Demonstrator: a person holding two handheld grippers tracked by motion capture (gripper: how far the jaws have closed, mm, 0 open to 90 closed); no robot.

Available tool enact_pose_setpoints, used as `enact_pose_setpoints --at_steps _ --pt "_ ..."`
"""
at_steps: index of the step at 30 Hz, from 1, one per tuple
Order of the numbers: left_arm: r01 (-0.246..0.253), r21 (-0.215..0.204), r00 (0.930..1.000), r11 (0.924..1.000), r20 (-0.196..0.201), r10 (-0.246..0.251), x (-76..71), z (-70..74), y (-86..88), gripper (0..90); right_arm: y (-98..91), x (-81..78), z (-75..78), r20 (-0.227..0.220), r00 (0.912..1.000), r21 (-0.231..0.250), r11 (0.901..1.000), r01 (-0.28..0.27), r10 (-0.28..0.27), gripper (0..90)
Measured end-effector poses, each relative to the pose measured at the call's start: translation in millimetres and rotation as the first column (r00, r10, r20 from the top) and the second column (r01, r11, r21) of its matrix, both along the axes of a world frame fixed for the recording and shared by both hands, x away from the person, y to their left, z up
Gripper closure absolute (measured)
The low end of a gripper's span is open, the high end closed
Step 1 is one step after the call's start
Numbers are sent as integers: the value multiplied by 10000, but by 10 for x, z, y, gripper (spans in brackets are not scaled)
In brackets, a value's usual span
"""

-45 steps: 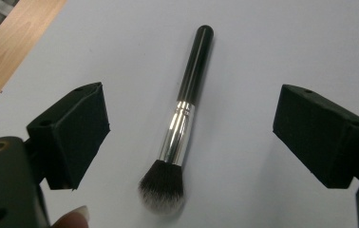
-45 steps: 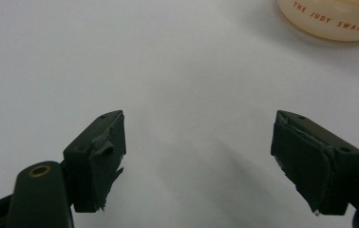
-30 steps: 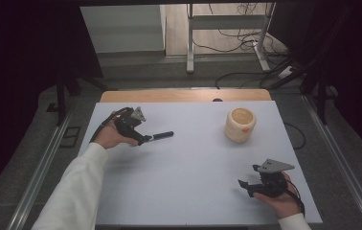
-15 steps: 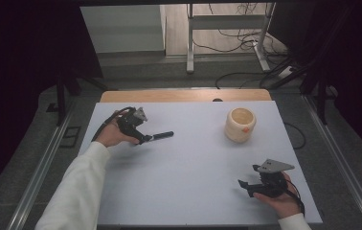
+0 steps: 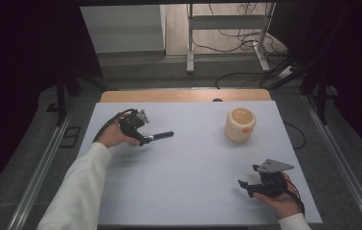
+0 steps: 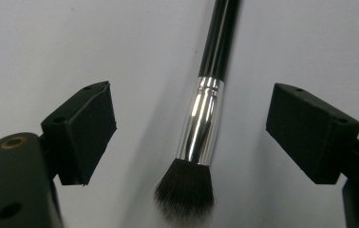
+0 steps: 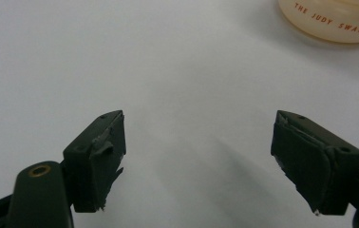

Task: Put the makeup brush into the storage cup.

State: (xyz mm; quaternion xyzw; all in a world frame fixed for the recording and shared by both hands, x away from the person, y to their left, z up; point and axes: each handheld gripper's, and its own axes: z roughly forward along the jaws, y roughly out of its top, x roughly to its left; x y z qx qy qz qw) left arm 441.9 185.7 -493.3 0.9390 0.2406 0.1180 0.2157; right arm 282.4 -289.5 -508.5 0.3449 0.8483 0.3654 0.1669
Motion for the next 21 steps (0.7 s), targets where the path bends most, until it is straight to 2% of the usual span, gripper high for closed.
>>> enact_pose_setpoints --at_steps 3,14,21 --pt "-53 -158 10000 9999 -72 52 10 -14 -8 174 0 0 0 -5 10000 -7 10000 -4 4 195" --pt "92 227 9994 9997 -335 -85 39 -104 -37 225 -3 2 -3 0 10000 -51 10000 -34 34 194" --pt "453 348 9980 9984 -464 -437 63 -155 -37 321 0 4 -6 -15 10000 -26 10000 -4 4 194"
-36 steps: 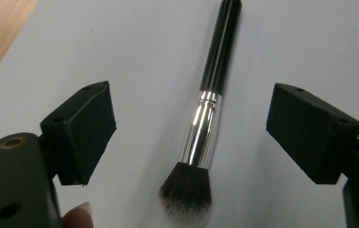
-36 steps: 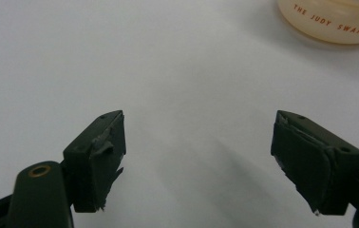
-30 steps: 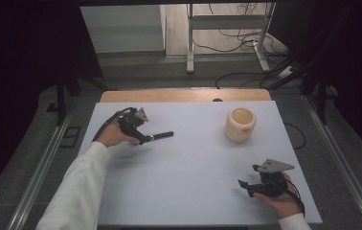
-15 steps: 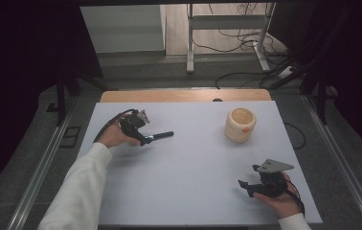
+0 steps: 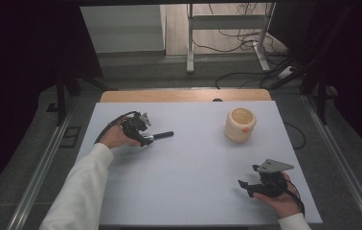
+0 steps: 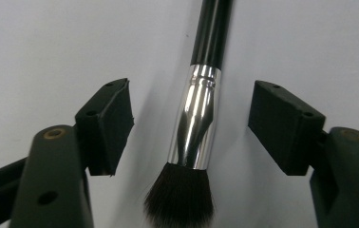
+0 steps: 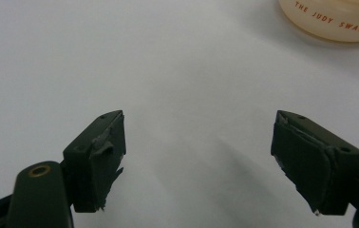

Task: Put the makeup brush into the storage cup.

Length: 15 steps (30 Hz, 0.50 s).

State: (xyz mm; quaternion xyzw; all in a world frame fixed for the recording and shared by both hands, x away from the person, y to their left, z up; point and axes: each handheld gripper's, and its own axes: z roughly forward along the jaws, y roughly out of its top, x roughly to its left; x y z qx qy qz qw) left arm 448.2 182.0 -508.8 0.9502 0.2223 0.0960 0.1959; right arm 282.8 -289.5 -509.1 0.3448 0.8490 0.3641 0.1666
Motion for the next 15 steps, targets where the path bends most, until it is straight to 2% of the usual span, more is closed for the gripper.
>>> enact_pose_setpoints --at_steps 9,13,15 --pt "235 33 9997 9997 -117 -235 29 -41 -12 419 -2 1 -2 12 10000 -49 10000 -44 44 194" --pt "379 -151 9984 9992 -417 -385 36 -54 -9 453 -1 1 -3 1 10000 -26 10000 -38 38 194" --pt "435 -169 9981 9989 -420 -441 40 -61 -12 475 -1 1 -4 5 10000 -64 10000 -59 59 194"
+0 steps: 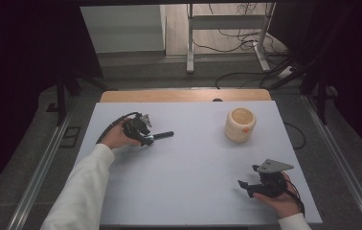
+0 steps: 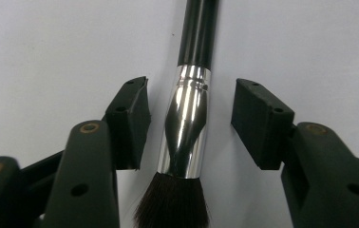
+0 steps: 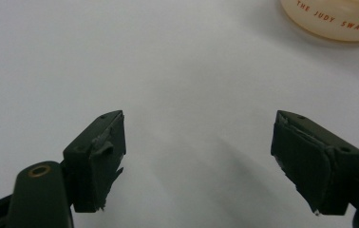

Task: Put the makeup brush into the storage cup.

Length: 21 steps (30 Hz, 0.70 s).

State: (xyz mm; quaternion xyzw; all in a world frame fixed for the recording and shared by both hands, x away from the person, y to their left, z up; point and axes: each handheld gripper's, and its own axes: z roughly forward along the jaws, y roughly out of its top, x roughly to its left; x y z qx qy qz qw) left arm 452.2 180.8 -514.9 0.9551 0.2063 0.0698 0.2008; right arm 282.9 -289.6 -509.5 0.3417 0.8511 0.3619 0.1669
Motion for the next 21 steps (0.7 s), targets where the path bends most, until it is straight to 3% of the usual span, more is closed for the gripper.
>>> enact_pose_setpoints --at_steps 12,21 --pt "557 -390 9974 9977 -440 -574 13 -17 24 691 6 1 -4 -33 10000 -41 10000 -86 85 196" --pt "594 -309 9976 9978 -336 -604 1 -7 13 704 2 -2 1 -7 10000 -8 10000 -67 67 197"
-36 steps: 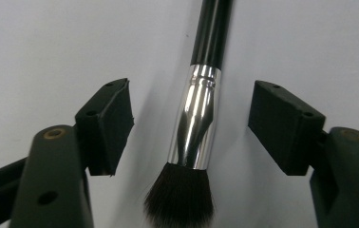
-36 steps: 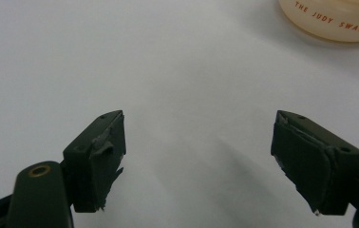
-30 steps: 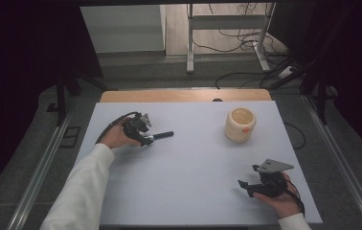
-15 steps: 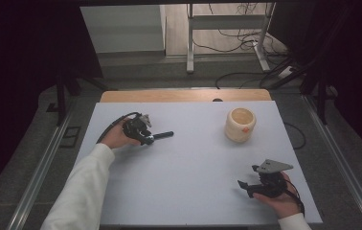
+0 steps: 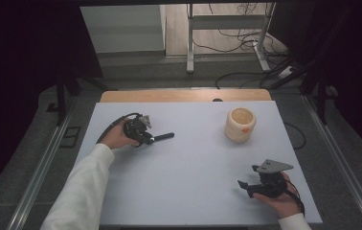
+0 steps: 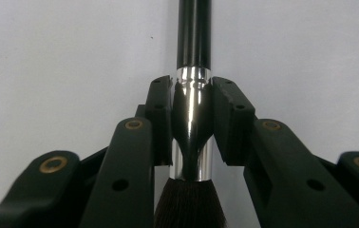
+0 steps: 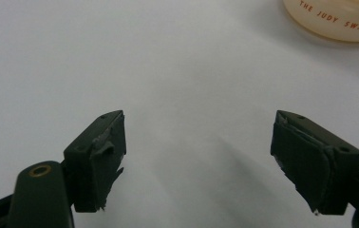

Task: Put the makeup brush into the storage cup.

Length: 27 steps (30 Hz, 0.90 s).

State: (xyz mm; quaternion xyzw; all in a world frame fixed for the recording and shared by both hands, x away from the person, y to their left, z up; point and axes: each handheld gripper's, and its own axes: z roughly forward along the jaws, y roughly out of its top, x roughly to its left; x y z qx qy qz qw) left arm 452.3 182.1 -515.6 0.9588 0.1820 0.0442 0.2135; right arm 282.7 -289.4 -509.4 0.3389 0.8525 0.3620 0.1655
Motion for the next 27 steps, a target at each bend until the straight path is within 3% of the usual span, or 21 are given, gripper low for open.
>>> enact_pose_setpoints --at_steps 6,15,27 --pt "-234 60 9995 9997 207 233 -18 42 9 706 -2 -2 3 26 10000 32 10000 19 -19 197" --pt "-589 -23 9965 9983 586 589 -100 222 65 706 -13 -4 19 84 9999 80 9999 101 -101 197" --pt "-659 66 9933 9978 951 650 -229 387 67 706 -5 -10 24 123 9999 63 9999 115 -116 197"
